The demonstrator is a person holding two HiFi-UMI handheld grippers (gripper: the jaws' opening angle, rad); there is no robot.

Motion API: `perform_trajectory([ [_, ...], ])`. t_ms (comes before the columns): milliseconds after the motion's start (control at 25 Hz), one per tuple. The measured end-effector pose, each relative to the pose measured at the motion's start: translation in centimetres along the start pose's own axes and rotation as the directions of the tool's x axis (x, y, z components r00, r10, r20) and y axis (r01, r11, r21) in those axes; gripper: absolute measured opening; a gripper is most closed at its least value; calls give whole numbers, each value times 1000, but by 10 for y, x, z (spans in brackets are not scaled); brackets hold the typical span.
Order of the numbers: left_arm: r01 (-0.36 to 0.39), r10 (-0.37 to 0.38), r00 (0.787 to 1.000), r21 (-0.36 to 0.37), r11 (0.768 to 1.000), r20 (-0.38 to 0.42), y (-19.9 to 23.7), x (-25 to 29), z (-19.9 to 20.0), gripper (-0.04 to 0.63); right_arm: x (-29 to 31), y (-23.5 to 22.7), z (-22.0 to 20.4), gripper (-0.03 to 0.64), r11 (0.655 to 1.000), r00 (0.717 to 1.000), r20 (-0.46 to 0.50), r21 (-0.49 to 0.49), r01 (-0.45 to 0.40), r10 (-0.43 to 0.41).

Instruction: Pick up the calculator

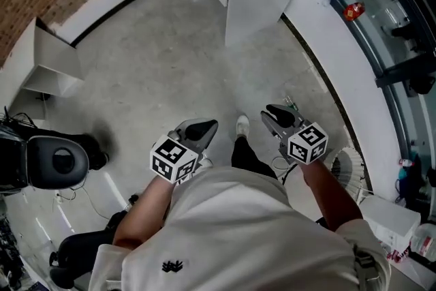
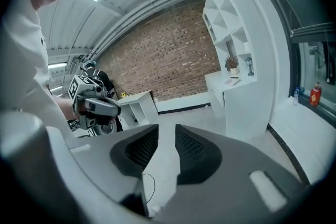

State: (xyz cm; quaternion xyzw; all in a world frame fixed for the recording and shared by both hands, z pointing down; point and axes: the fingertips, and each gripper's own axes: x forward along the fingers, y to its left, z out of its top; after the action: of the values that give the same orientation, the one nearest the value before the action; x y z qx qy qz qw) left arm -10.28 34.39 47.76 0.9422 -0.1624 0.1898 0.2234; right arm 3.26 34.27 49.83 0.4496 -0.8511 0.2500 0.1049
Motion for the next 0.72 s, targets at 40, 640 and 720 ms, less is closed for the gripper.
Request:
perform_trajectory([
  [40, -10, 10, 1000, -7, 1000, 2, 6, 9, 12, 6, 7, -14, 13, 115, 1000, 1000, -1, -10, -9, 9],
  [640, -114, 115, 992, -12, 993, 47, 96, 125, 148, 6, 92, -198, 129, 115, 990, 992, -6, -67, -122, 122],
  [720, -114, 116, 992, -31, 993, 57, 119, 130, 157, 6, 112, -211, 142, 115, 991, 993, -6, -68, -118, 118],
])
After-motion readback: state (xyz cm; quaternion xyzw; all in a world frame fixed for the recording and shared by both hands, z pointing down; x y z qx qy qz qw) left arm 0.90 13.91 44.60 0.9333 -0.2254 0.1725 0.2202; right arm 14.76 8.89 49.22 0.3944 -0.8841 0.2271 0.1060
